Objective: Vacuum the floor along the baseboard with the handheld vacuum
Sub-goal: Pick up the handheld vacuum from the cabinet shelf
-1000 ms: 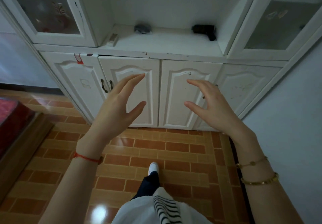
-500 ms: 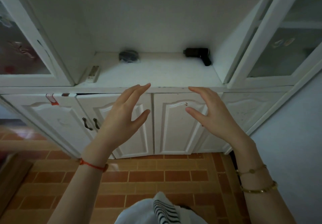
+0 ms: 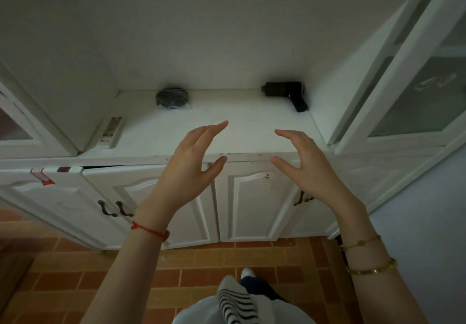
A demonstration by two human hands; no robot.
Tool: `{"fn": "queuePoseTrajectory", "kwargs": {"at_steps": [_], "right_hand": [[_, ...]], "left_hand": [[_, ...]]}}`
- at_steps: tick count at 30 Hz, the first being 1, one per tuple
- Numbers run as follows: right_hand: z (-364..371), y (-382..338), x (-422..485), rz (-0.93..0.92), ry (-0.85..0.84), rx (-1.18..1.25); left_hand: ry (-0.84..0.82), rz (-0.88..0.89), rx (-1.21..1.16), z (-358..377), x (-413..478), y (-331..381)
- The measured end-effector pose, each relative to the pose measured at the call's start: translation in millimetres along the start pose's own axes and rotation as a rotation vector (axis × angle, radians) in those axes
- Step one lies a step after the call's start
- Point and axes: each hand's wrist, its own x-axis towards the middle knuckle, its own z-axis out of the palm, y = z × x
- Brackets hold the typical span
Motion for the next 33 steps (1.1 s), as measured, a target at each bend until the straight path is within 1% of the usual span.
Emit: {"fn": "queuePoseTrajectory", "kwargs": {"at_steps": [3,7,13,18,27,29,33], "right_hand": [[-7,25,35,0.028,0.026,-0.007],[-17,64,92,0.136,0.064,-0.042],[-19,120,179,0.333,0.101,-0.07],[-8,155,235,0.474,0.116,-0.133],[4,191,285,0.482,0.09,-0.263],[6,195,292,0.489,0.064,-0.318],[10,200,304,0.526,0.064,-0.412]], "left_hand": [[-0.001,-0.007,-0.002,19,34,-6],[0.035,-0.019,-0.006,48,80,-14],[0.105,-0.166,-0.065,95,138,-21],[0.094,-0.233,-0.102,116,165,-34],[0.04,-0.241,-0.127,129,196,-63],[0.026,-0.24,-0.133,130,202,-68],[0.008,-0.232,-0.149,130,211,-77]]}}
